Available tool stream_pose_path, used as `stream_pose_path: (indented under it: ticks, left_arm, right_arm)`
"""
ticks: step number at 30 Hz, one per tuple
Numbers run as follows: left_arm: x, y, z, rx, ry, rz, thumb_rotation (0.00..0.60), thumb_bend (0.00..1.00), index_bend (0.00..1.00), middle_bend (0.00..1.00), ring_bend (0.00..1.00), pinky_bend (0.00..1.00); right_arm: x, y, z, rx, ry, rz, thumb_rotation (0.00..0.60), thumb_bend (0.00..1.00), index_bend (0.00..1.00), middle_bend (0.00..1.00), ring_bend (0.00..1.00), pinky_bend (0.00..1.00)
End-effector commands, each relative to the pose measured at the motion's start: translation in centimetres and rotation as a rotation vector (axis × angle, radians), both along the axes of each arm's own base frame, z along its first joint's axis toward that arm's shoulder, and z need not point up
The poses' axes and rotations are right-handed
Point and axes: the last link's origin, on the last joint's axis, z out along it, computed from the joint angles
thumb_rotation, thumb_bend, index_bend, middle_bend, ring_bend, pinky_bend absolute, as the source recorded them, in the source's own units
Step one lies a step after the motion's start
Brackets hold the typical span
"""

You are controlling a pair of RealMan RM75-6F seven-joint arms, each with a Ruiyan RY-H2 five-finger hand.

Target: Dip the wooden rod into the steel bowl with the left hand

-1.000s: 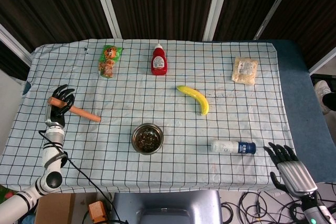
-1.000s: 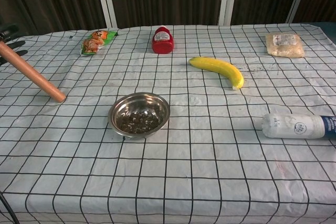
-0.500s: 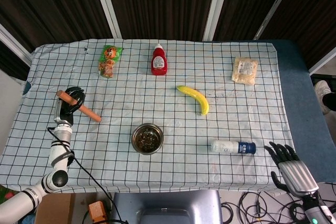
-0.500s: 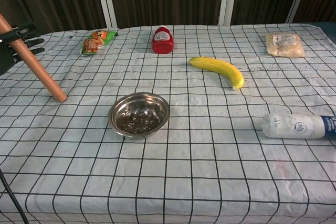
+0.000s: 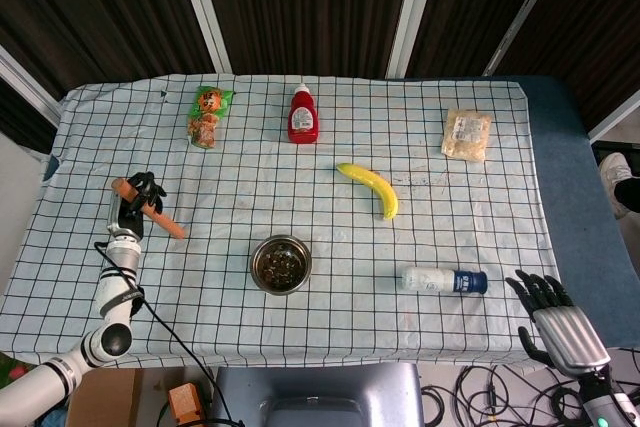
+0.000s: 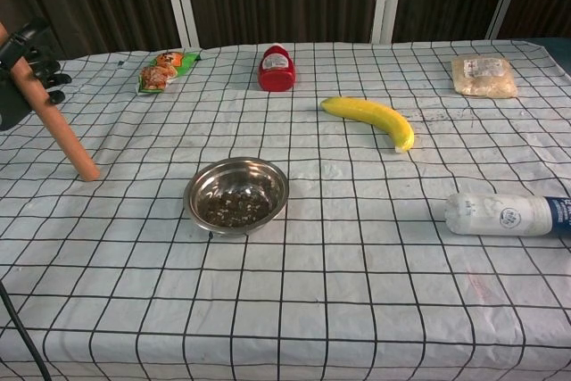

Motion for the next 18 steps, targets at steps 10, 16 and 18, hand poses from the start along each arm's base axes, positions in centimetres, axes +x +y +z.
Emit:
stream_pose_path:
  ticks: [10,16,18]
  left_arm:
    - [0.38,-0.10,-0.47,0.003,0.056,-0.015,0.600,0.60,0.90,1.00,0.78,0.98]
    - [0.58,-0.45,-0.50,0.042,0.043,-0.019,0.600,0.96,0.96,1.00,0.86,1.00]
    - [0.74,-0.61,-0.38,0.056,0.037,-0.027,0.600,0.97,0.97,1.00,0.88,1.00]
  right_arm:
    - [-0.02,0.07,0.17,-0.003,-0.003,0.000,0.600,0.48,0.00,0.00,0.00,0.00]
    - [-0.05,0.13,0.22,-0.001,-0.002,-0.001,0.600,0.48,0.00,0.00,0.00,0.00]
    - [-0.07,0.14,0.21,0.000,-0.001,-0.002,0.600,0.48,0.00,0.00,0.00,0.00]
